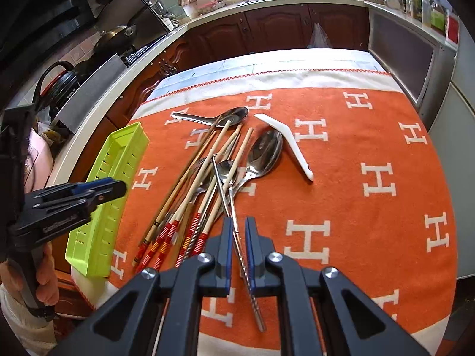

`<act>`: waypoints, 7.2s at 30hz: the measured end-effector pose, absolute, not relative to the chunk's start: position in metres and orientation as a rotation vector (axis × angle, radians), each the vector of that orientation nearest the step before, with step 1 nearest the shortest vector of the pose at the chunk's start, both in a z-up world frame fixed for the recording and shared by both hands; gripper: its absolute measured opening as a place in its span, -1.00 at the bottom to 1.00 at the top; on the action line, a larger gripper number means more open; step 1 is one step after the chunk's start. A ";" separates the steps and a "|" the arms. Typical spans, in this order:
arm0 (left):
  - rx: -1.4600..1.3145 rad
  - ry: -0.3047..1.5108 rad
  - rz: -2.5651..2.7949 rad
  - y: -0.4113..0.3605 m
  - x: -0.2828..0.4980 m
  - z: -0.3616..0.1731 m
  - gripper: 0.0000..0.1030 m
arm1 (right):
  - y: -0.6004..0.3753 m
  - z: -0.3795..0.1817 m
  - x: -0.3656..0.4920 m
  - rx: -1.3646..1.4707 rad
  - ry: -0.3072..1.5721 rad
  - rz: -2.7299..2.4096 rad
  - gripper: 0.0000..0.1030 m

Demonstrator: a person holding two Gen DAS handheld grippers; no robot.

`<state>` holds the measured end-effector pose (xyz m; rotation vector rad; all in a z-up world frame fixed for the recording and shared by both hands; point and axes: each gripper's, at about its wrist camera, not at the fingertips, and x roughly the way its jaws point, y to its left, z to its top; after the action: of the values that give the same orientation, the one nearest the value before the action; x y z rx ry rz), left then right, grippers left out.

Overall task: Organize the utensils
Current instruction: 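Lower the wooden chopstick into the green tray and open the right tool, then grasp another wooden chopstick from the pile with the left tool, then drop the chopstick into the tray with left tool while right tool grasps and carries another chopstick there, then grasp red-striped chopsticks with left tool while right tool grasps a spiral-handled metal chopstick, then carry the metal chopstick into the tray and open right tool while left tool carries red-striped chopsticks over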

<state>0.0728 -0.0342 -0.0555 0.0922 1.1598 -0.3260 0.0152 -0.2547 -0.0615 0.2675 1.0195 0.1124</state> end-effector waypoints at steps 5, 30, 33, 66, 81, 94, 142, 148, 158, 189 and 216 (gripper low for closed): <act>0.079 1.234 -0.355 -0.047 0.097 -0.078 -0.76 | -0.258 -0.072 0.019 0.279 1.034 0.134 -0.85; 0.155 1.268 -0.265 -0.066 0.132 -0.120 -0.61 | -0.256 -0.092 0.029 0.293 1.073 0.191 -0.85; 0.174 1.244 -0.255 -0.072 0.130 -0.120 -0.61 | -0.257 -0.093 0.029 0.298 1.078 0.192 -0.85; -0.078 1.098 -0.130 0.088 0.059 -0.026 -0.93 | -0.151 -0.099 0.113 0.353 1.230 0.162 -0.52; -0.110 1.206 -0.061 0.116 0.073 -0.081 -0.57 | -0.105 -0.117 0.110 0.067 1.240 -0.036 -0.88; -0.116 1.076 0.039 0.133 0.065 -0.045 -0.05 | -0.113 -0.057 0.091 0.478 1.146 0.300 -0.88; -0.004 1.171 -0.324 -0.035 0.051 -0.066 0.16 | -0.240 -0.065 0.002 0.186 0.992 0.133 -0.83; -0.022 1.243 -0.397 -0.060 0.055 -0.088 -0.03 | -0.245 -0.085 0.004 0.202 1.026 0.168 -0.82; 0.017 1.282 -0.403 -0.091 0.068 -0.104 -0.37 | -0.241 -0.101 0.016 0.204 1.050 0.229 -0.65; -0.032 1.311 -0.435 -0.075 0.065 -0.106 -0.84 | -0.251 -0.103 0.005 0.256 1.036 0.248 -0.89; -0.029 1.234 -0.420 -0.067 0.050 -0.089 -0.84 | -0.248 -0.101 -0.001 0.262 1.035 0.251 -0.89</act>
<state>0.0502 -0.0674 -0.0893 -0.0291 1.2335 -0.4197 -0.0012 -0.2482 -0.1007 0.2624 1.0345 0.2512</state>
